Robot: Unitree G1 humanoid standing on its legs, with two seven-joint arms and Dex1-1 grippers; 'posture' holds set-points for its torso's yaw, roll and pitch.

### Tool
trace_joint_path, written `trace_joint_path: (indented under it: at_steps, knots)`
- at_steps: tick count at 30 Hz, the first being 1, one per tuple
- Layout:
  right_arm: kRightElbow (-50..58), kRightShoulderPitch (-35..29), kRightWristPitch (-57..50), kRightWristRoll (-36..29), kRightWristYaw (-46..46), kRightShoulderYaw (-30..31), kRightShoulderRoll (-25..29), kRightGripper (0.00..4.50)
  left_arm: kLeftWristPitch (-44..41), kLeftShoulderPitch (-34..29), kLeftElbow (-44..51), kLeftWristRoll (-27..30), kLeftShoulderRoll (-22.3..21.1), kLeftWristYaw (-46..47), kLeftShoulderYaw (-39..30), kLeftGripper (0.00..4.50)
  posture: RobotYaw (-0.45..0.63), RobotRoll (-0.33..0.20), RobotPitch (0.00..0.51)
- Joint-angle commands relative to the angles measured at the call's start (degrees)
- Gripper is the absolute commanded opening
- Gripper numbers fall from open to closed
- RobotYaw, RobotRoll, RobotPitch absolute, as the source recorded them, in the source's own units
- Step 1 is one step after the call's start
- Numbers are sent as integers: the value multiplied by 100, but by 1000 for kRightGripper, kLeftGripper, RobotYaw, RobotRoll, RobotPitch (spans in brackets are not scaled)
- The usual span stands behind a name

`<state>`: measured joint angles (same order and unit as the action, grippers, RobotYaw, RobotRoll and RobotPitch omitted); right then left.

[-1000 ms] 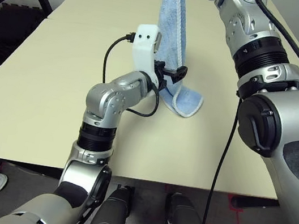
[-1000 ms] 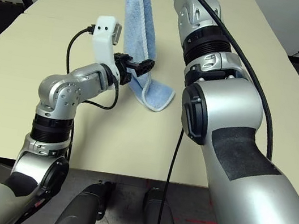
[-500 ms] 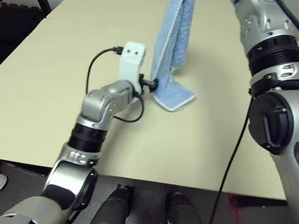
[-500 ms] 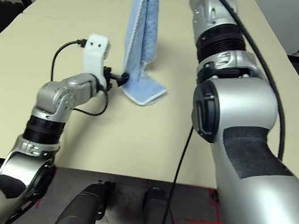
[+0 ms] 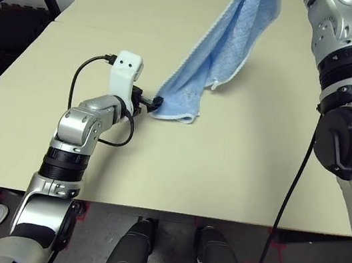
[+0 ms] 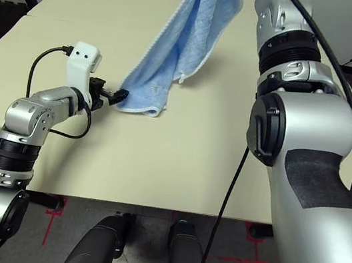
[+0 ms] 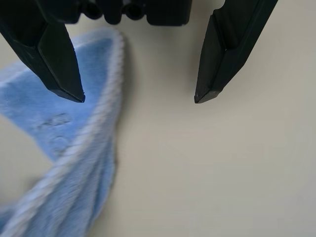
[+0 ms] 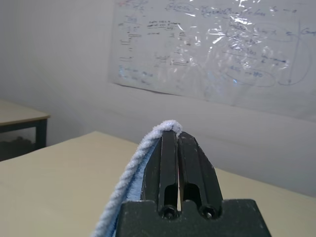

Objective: Fold the towel and set it aside.

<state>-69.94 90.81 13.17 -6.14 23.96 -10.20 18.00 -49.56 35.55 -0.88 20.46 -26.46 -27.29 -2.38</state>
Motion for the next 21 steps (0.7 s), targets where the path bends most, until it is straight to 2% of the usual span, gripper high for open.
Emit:
trace_joint_path:
  at_steps: [1, 5, 9, 16, 21]
  knots:
    - [181, -123, 296, -229, 456, -171, -13, 13, 129, 79, -64, 219, -243, -665, -3, 4500, 63, 0, 150]
    - [199, -223, 364, -274, 598, -212, 12, 13, 213, 188, -388, 60, -333, -770, 119, 4500, 63, 0, 147]
    - [230, -214, 370, -266, 611, -219, 26, 13, -491, 193, -291, 288, -116, -627, 83, 4500, 58, 0, 143]
    - [278, -169, 372, -270, 622, -216, 7, 13, -723, -123, -416, 86, 137, -103, 22, 4500, 63, 0, 145]
    - [259, -154, 373, -266, 607, -228, 41, 13, -914, -173, -426, 158, 36, -15, -151, 4500, 66, 0, 147]
